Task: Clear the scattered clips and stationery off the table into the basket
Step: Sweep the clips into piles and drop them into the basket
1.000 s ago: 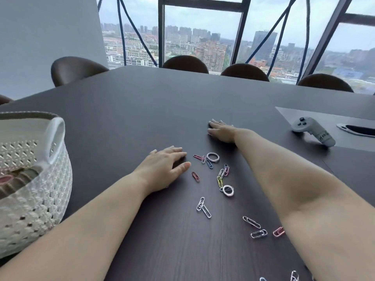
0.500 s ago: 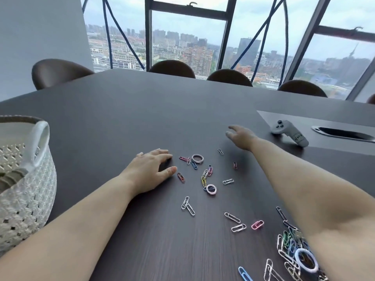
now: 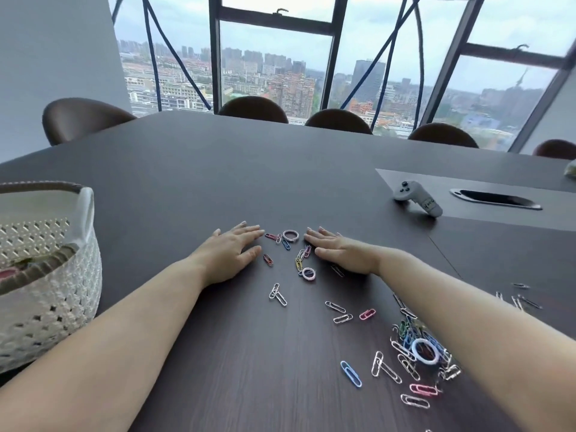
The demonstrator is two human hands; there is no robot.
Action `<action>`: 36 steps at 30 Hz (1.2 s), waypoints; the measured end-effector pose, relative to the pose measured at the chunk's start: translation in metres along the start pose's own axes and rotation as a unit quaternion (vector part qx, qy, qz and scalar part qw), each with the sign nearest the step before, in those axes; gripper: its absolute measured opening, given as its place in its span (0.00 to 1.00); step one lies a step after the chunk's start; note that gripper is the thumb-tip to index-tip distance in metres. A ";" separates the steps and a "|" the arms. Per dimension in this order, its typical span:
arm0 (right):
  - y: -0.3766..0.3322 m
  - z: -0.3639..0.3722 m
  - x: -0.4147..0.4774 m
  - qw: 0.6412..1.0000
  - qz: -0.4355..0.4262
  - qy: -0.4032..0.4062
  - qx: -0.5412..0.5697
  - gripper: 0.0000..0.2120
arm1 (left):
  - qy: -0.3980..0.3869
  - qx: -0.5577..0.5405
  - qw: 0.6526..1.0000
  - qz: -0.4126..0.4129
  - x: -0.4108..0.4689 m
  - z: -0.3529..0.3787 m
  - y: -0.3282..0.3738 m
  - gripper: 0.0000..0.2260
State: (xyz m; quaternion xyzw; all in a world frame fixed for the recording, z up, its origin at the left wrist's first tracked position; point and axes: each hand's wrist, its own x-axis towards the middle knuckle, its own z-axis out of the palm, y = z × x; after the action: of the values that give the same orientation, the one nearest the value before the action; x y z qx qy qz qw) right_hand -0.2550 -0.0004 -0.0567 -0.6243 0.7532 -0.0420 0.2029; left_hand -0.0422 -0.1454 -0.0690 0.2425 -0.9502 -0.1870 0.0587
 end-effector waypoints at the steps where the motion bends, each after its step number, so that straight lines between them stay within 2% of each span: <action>1: -0.006 0.006 -0.014 1.000 -0.009 -0.005 -0.001 0.23 | -0.002 -0.001 1.000 0.008 -0.001 0.000 0.002 0.20; 4: -0.018 0.015 -0.056 0.998 -0.033 -0.037 0.040 0.21 | 0.006 -0.026 0.999 0.026 -0.004 -0.002 0.009 0.16; 6: -0.023 0.014 -0.078 0.988 -0.033 -0.032 0.145 0.18 | 0.016 -0.031 0.999 0.036 0.001 -0.003 0.016 0.15; 8: -0.024 0.011 -0.089 0.970 -0.013 0.021 0.242 0.16 | 0.024 -0.033 0.998 0.045 0.014 -0.003 0.028 0.19; 11: -0.019 0.010 -0.089 0.956 0.017 0.088 0.278 0.14 | -0.028 0.007 0.999 0.017 0.034 0.005 0.046 0.24; 14: -0.009 0.014 -0.089 0.958 0.032 0.106 0.264 0.15 | -0.092 0.056 0.994 0.022 0.038 0.018 0.058 0.23; 18: -0.002 0.015 -0.095 0.957 0.042 0.098 0.271 0.15 | -0.114 -0.043 0.988 0.090 0.012 0.018 0.074 0.19; 22: -0.007 0.019 -0.108 0.959 0.036 0.076 0.271 0.15 | -0.132 -0.070 0.976 0.156 -0.039 0.024 0.097 0.17; 24: -0.011 0.021 -0.121 0.961 0.035 0.068 0.266 0.14 | -0.116 -0.101 0.974 0.169 -0.060 0.026 0.105 0.17; 26: -0.016 0.022 -0.138 0.967 0.036 0.071 0.242 0.14 | -0.082 -0.107 0.977 0.165 -0.073 0.025 0.107 0.17; 28: -0.015 0.023 -0.158 0.967 0.044 0.107 0.228 0.13 | -0.058 -0.047 0.988 0.138 -0.078 0.022 0.103 0.20; 32: 0.007 0.030 -0.202 0.956 0.143 0.213 0.141 0.17 | -0.093 0.052 0.994 0.035 -0.079 0.027 0.099 0.26; 34: 0.018 0.037 -0.220 0.950 0.195 0.229 0.083 0.21 | -0.102 0.068 0.992 0.022 -0.077 0.038 0.109 0.27; 36: 0.026 0.045 -0.237 0.938 0.212 0.267 0.067 0.22 | -0.084 0.064 0.994 0.028 -0.072 0.050 0.126 0.27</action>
State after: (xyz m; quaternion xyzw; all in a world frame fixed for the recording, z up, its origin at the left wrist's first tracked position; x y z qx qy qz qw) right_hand -0.2299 0.2405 -0.0459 -0.4014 0.8898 -0.2132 0.0396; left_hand -0.0441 0.0081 -0.0679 0.2021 -0.9683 -0.1436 -0.0315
